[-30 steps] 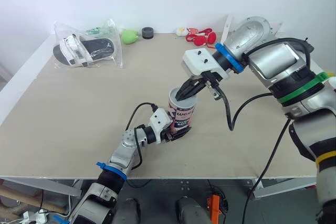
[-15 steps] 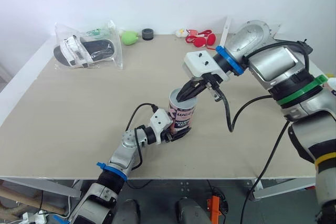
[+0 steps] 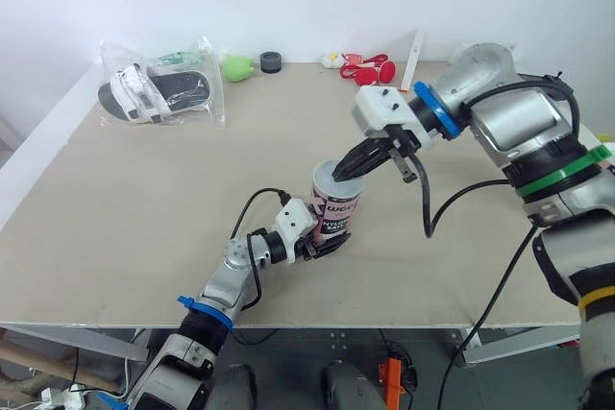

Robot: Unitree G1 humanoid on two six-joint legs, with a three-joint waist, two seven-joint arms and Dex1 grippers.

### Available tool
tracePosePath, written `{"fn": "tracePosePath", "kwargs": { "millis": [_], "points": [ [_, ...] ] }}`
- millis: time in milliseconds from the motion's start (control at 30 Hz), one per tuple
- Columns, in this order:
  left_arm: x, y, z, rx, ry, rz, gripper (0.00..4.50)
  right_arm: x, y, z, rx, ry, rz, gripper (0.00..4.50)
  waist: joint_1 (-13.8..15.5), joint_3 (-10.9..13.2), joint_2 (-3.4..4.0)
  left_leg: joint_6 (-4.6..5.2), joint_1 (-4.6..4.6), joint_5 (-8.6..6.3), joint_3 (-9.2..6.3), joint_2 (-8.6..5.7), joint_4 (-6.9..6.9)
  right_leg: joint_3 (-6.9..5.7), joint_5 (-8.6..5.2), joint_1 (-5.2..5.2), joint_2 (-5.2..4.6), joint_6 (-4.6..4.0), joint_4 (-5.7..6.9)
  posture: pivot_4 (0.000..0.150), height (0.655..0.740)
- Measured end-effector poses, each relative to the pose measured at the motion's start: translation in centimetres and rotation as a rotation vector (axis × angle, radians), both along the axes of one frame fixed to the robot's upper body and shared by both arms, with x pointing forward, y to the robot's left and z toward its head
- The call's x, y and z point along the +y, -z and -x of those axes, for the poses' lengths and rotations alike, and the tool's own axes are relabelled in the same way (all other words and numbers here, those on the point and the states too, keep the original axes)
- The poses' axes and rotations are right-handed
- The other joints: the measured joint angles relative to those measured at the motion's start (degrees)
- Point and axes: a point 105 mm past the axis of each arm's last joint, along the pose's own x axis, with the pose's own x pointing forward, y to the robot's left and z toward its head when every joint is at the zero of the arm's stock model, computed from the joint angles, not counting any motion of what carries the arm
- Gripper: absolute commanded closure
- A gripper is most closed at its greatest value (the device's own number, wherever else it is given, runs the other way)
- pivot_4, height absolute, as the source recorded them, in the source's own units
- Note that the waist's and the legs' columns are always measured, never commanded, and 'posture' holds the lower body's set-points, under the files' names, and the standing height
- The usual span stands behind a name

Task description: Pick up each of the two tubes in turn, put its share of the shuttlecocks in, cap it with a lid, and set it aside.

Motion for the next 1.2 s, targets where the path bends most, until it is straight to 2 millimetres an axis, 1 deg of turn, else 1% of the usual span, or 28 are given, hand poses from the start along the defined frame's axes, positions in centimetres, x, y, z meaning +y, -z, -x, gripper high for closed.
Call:
{"fn": "tracePosePath", "kwargs": {
  "millis": [33, 67, 100, 133, 167, 233, 267, 300, 333, 367, 400, 433, 467, 500, 533, 600, 633, 667, 700, 733, 800, 833, 900, 933, 1033, 1067, 1167, 1200],
  "points": [
    [-0.1, -0.1, 0.1, -0.005, 0.006, 0.004, 1.43, -0.8, -1.3, 0.5, 0.015, 0.029, -0.096, 4.42, 0.1, 0.0, 0.01, 0.00, -0.04, 0.00, -0.01, 0.00, -0.02, 0.00, 0.01, -0.03, 0.00, 0.07, -0.01, 0.150, 0.7400],
    [-0.1, -0.2, 0.1, -0.005, 0.007, 0.004, 1.43, -0.9, -1.4, 0.5, 0.016, 0.034, -0.107, 4.42, 0.3, 0.0, 0.00, 0.00, -0.07, -0.01, -0.03, -0.01, -0.07, -0.02, -0.02, -0.06, 0.00, 0.06, -0.03, 0.150, 0.7400],
    [-0.1, -0.2, 0.3, -0.003, 0.013, 0.007, 1.43, -1.6, -2.7, 1.1, 0.004, 0.064, -0.202, 4.42, 0.5, 0.0, -0.02, 0.00, -0.08, -0.03, -0.08, 0.00, -0.13, -0.07, -0.09, -0.06, 0.01, 0.04, -0.05, 0.150, 0.7400],
    [-0.1, -0.2, 0.3, 0.000, 0.014, 0.010, 1.43, -2.0, -3.1, 1.3, -0.001, 0.079, -0.237, 4.42, 0.6, 0.0, -0.02, -0.03, -0.08, -0.06, -0.08, 0.00, -0.12, -0.06, -0.11, -0.07, 0.02, 0.03, -0.05, 0.150, 0.7400],
    [0.0, -0.3, 0.3, 0.007, 0.015, 0.015, 1.43, -2.6, -3.7, 1.8, -0.005, 0.115, -0.302, 4.15, 0.8, 0.0, -0.02, -0.03, -0.07, -0.09, -0.10, 0.01, -0.15, -0.09, -0.16, -0.06, 0.03, 0.01, -0.05, 0.150, 0.7400],
    [0.2, -0.3, 0.2, 0.019, 0.012, 0.023, 1.43, -3.4, -3.8, 2.3, 0.008, 0.176, -0.379, 3.53, 0.7, 0.0, -0.01, -0.04, -0.06, -0.12, -0.08, 0.01, -0.15, -0.05, -0.17, -0.08, 0.05, 0.00, -0.04, 0.150, 0.7400],
    [0.2, -0.3, 0.2, 0.022, 0.011, 0.025, 1.05, -3.6, -3.7, 2.4, 0.019, 0.198, -0.402, 3.07, 0.6, 0.0, 0.00, -0.03, -0.05, -0.12, -0.08, 0.01, -0.16, -0.05, -0.17, -0.09, 0.06, 0.01, -0.04, 0.150, 0.7400],
    [0.1, -0.4, 0.2, 0.034, 0.019, 0.029, 0.63, -4.1, -3.5, 2.7, 0.027, 0.233, -0.426, 2.60, 0.6, 0.0, 0.01, -0.03, -0.05, -0.11, -0.08, 0.01, -0.17, -0.05, -0.15, -0.09, 0.06, 0.01, -0.04, 0.150, 0.7400],
    [0.0, -0.3, 0.4, 0.048, 0.035, 0.029, 0.22, -4.9, -2.8, 3.3, 0.043, 0.278, -0.447, 2.00, 0.8, 0.1, -0.08, -0.03, -0.06, -0.11, -0.16, 0.01, -0.15, -0.13, -0.18, -0.05, 0.08, -0.02, -0.04, 0.150, 0.7400],
    [0.1, -0.3, 0.4, 0.058, 0.039, 0.036, 0.00, -5.7, -1.9, 3.7, 0.069, 0.331, -0.459, 1.59, 1.0, 0.1, -0.16, -0.03, -0.08, -0.12, -0.22, 0.02, -0.15, -0.19, -0.20, -0.02, 0.08, -0.02, -0.06, 0.150, 0.7400],
    [0.4, -0.3, 0.4, 0.068, 0.043, 0.037, 0.00, -6.7, -0.3, 4.2, 0.108, 0.409, -0.471, 1.02, 1.0, 0.1, -0.19, -0.04, -0.11, -0.12, -0.29, 0.02, -0.14, -0.26, -0.21, 0.00, 0.06, 0.00, -0.10, 0.150, 0.7400],
    [0.5, -0.3, 0.3, 0.069, 0.041, 0.038, 0.00, -6.8, 0.1, 4.3, 0.119, 0.423, -0.471, 0.73, 1.0, 0.1, -0.17, -0.05, -0.12, -0.13, -0.27, 0.01, -0.13, -0.24, -0.21, 0.01, 0.05, 0.00, -0.13, 0.150, 0.7400],
    [0.9, -0.4, 0.2, 0.076, 0.041, 0.039, 0.00, -7.4, 1.6, 4.5, 0.151, 0.499, -0.473, 0.26, 0.8, 0.1, -0.05, -0.07, -0.14, -0.14, -0.14, -0.03, -0.12, -0.10, -0.18, -0.05, 0.01, 0.08, -0.13, 0.150, 0.7400],
    [1.1, -0.4, 0.1, 0.084, 0.044, 0.035, 0.00, -7.8, 2.9, 4.9, 0.159, 0.561, -0.476, 0.12, 0.6, 0.1, -0.04, -0.06, -0.08, -0.14, -0.06, -0.02, -0.12, -0.03, -0.17, -0.05, 0.03, 0.09, -0.12, 0.150, 0.7400],
    [1.2, -0.4, 0.1, 0.087, 0.044, 0.034, 0.00, -7.7, 3.4, 5.1, 0.161, 0.578, -0.481, 0.12, 0.4, 0.1, -0.05, -0.07, -0.04, -0.14, -0.06, 0.01, -0.12, -0.02, -0.16, -0.05, 0.06, 0.08, -0.10, 0.150, 0.7400],
    [1.5, -0.4, 0.3, 0.100, 0.075, 0.022, 0.00, -6.9, 5.4, 6.2, 0.167, 0.617, -0.522, 0.12, 0.4, 0.1, -0.21, -0.06, 0.00, -0.14, -0.22, 0.10, -0.12, -0.12, -0.18, 0.02, 0.22, 0.00, -0.10, 0.150, 0.7400],
    [1.8, -0.4, 0.5, 0.103, 0.101, 0.004, 0.00, -6.0, 7.6, 7.0, 0.217, 0.655, -0.553, 0.12, 0.4, 0.1, -0.22, -0.07, -0.03, -0.14, -0.25, 0.11, -0.14, -0.13, -0.17, 0.00, 0.24, -0.01, -0.10, 0.150, 0.7400],
    [2.1, -0.4, 0.5, 0.102, 0.107, -0.005, 0.00, -5.7, 8.4, 7.2, 0.246, 0.666, -0.556, 0.12, 0.2, 0.1, -0.13, -0.08, -0.03, -0.14, -0.19, 0.11, -0.12, -0.08, -0.15, -0.02, 0.22, 0.01, -0.10, 0.150, 0.7400],
    [2.2, -0.4, 0.6, 0.102, 0.109, -0.008, 0.00, -5.7, 8.6, 7.2, 0.249, 0.673, -0.557, 0.12, 0.2, 0.1, -0.12, -0.08, -0.03, -0.13, -0.17, 0.10, -0.12, -0.06, -0.14, -0.03, 0.22, 0.02, -0.10, 0.150, 0.7400],
    [3.0, -0.3, 0.8, 0.095, 0.130, -0.040, 0.00, -5.7, 9.4, 7.1, 0.203, 0.735, -0.582, 0.12, 0.1, 0.2, -0.19, -0.09, -0.03, -0.13, -0.07, 0.10, -0.11, 0.01, -0.10, -0.06, 0.20, 0.07, -0.11, 0.150, 0.7400],
    [3.7, -0.3, 0.8, 0.091, 0.136, -0.061, 0.00, -5.4, 10.0, 7.0, 0.182, 0.759, -0.585, 0.12, 0.1, 0.2, -0.24, -0.09, -0.03, -0.13, -0.04, 0.10, -0.10, 0.03, -0.08, -0.06, 0.18, 0.07, -0.12, 0.150, 0.7400],
    [3.8, -0.3, 0.8, 0.091, 0.138, -0.064, 0.00, -5.3, 10.0, 7.0, 0.180, 0.761, -0.588, 0.12, 0.0, 0.2, -0.27, -0.09, -0.03, -0.13, -0.05, 0.10, -0.10, 0.02, -0.08, -0.05, 0.18, 0.06, -0.12, 0.150, 0.7400],
    [4.7, -0.3, 1.0, 0.086, 0.151, -0.091, 0.00, -4.5, 11.2, 6.9, 0.176, 0.788, -0.611, 0.12, 0.0, 0.2, -0.35, -0.09, -0.03, -0.13, -0.07, 0.13, -0.11, -0.01, -0.15, -0.07, 0.20, -0.09, -0.11, 0.150, 0.7400],
    [5.4, -0.3, 1.0, 0.082, 0.158, -0.114, 0.00, -3.7, 12.0, 6.7, 0.171, 0.797, -0.625, 0.12, 0.0, 0.2, -0.34, -0.09, -0.04, -0.13, -0.06, 0.13, -0.12, 0.01, -0.15, -0.09, 0.20, -0.08, -0.11, 0.150, 0.7400],
    [6.0, -0.4, 1.0, 0.082, 0.158, -0.127, 0.00, -3.3, 12.5, 6.3, 0.159, 0.811, -0.635, 0.12, 0.0, 0.3, -0.41, -0.09, -0.10, -0.13, -0.05, 0.11, -0.12, 0.00, -0.14, -0.10, 0.17, 0.01, -0.13, 0.150, 0.7400],
    [6.6, -0.5, 0.9, 0.084, 0.150, -0.133, 0.00, -3.0, 12.7, 6.0, 0.150, 0.824, -0.653, 0.12, -0.1, 0.3, -0.53, -0.11, -0.10, -0.15, -0.06, 0.15, -0.13, -0.01, -0.14, -0.11, 0.20, -0.01, -0.13, 0.150, 0.7400],
    [7.9, -0.5, 1.1, 0.097, 0.135, -0.140, 0.00, -1.9, 14.0, 5.6, 0.170, 0.836, -0.665, 0.12, -0.2, 0.4, -0.57, -0.12, -0.10, -0.15, -0.07, 0.17, -0.20, -0.03, -0.17, -0.15, 0.21, -0.06, -0.13, 0.150, 0.7400],
    [9.1, -0.8, 1.4, 0.112, 0.118, -0.136, 0.00, -1.3, 14.6, 5.3, 0.178, 0.839, -0.677, 0.12, -0.5, 0.4, -0.64, -0.14, -0.10, -0.17, -0.07, 0.22, -0.23, -0.03, -0.19, -0.17, 0.23, -0.09, -0.12, 0.150, 0.7400]
  ]
}}
